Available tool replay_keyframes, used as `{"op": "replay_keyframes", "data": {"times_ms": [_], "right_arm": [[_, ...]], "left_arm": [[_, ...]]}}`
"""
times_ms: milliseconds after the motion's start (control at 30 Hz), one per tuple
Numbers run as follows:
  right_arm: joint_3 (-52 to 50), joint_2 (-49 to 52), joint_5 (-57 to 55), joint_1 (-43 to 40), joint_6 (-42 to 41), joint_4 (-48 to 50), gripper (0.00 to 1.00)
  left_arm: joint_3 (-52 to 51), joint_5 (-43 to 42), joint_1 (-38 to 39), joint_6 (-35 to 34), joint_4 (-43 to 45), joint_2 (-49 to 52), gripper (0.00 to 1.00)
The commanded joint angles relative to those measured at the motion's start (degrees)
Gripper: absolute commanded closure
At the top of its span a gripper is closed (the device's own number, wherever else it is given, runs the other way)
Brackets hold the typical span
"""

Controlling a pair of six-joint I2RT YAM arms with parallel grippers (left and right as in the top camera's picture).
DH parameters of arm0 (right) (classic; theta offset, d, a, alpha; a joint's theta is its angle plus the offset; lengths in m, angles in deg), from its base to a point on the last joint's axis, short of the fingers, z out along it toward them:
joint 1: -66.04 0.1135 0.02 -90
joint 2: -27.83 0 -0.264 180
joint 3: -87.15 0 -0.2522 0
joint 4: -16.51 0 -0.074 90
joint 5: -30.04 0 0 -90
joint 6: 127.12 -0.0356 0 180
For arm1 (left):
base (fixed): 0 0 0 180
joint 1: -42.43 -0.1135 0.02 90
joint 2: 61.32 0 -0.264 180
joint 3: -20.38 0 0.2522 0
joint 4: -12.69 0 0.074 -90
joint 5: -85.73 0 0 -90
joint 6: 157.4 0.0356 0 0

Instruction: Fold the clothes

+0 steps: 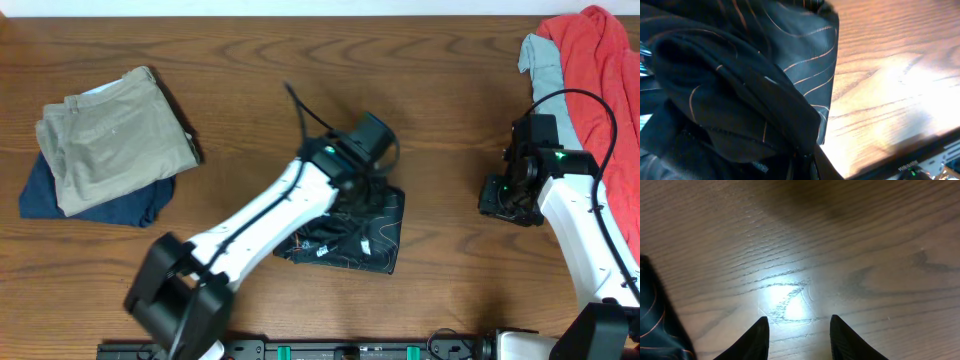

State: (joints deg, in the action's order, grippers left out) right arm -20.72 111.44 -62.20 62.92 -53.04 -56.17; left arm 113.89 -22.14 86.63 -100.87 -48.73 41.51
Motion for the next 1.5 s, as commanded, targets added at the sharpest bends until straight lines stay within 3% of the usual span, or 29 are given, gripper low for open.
{"op": "replay_keyframes", "data": {"times_ms": [0,167,267,400,533,667,833,1067,1300,1433,1467], "right_arm": [[-0.09,-0.79,1.09,-0.24,1.01,-0.02,0.62],[-0.09,-0.79,2.19,0.13,1.07,0.17,0.60],[-0.09,-0.79,5.03,0.81,3.15,0.66,0.59],[-0.09,-0.79,9.77,1.97,6.58,1.55,0.55],[-0.09,-0.79,21.55,4.26,14.08,3.41,0.54],[-0.09,-0.76,32.48,9.25,19.67,5.18,0.45],[-0.09,0.09,31.91,17.40,19.61,7.91,0.43],[-0.09,5.03,21.49,26.86,14.27,11.04,0.44],[-0.09,12.57,17.62,30.88,12.48,16.57,0.57],[-0.09,15.08,12.31,31.21,8.85,18.08,0.99],[-0.09,15.08,10.71,31.06,7.89,18.01,0.99]], "left_arm": [[0.61,-0.15,1.38,-2.67,1.03,2.10,0.90],[0.61,-1.79,3.10,-1.64,5.60,2.71,0.76],[0.66,-9.88,3.19,5.95,8.41,2.25,0.74],[0.70,-9.57,0.44,14.53,4.46,-1.36,0.74],[0.70,0.46,-5.79,15.04,-2.93,-7.89,0.74],[0.70,7.52,-15.19,14.99,-9.99,-14.05,0.71],[0.61,8.31,-26.93,14.97,-15.21,-15.58,0.67],[-1.99,7.87,-37.79,13.25,-16.22,-15.21,0.64],[-2.64,7.87,-39.58,13.29,-16.74,-15.21,0.64],[-2.67,7.87,-39.58,13.29,-16.81,-15.21,0.63],[-2.67,7.89,-39.58,13.31,-16.79,-15.21,0.63]]}}
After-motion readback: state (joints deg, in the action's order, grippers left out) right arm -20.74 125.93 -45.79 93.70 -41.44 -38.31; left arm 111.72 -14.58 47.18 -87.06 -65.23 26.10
